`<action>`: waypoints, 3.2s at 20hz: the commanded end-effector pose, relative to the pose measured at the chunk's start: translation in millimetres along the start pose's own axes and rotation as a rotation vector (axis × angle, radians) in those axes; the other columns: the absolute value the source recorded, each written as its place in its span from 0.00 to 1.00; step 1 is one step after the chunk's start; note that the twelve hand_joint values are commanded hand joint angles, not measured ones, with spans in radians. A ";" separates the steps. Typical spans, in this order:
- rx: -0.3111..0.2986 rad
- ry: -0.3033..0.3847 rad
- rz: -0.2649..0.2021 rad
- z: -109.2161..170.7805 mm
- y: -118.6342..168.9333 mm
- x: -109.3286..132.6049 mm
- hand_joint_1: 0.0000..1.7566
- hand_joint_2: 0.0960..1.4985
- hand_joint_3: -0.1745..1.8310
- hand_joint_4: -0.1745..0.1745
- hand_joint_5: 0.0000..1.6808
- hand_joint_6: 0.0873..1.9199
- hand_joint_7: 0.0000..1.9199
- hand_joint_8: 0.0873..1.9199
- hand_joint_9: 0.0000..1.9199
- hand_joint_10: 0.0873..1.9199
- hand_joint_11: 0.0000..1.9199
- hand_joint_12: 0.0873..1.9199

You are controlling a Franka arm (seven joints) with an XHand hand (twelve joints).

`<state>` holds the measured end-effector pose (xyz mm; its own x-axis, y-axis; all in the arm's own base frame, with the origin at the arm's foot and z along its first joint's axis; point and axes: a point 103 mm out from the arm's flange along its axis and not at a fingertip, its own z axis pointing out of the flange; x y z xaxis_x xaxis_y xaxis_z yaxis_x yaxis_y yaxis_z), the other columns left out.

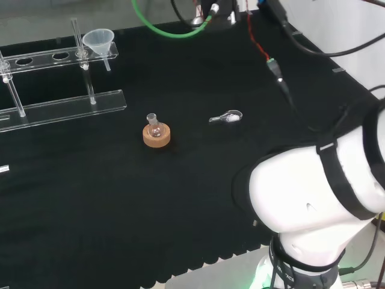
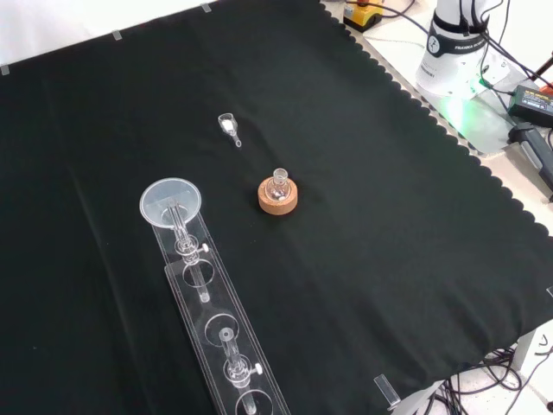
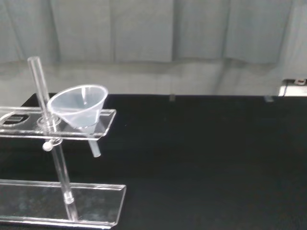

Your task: Pick up the funnel from the transparent funnel stand.

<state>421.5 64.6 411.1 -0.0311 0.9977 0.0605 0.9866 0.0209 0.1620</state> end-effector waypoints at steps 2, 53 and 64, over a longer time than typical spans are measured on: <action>-0.009 0.082 -0.077 57.5 84.3 66.2 0.05 0.50 0.15 0.65 0.00 0.00 0.00 0.00 0.00 0.00 0.00 0.15; 0.186 -0.058 -0.157 255.4 207.5 88.5 0.05 0.52 0.12 0.67 0.05 0.00 0.03 0.00 0.06 0.18 0.09 0.80; -0.022 -0.102 -0.210 258.9 206.7 96.0 0.11 0.55 0.12 0.39 0.33 0.02 0.21 0.49 0.36 0.47 0.41 0.69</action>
<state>664.7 177.2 189.5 -0.2045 0.9781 -0.0389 0.9745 0.2072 0.0856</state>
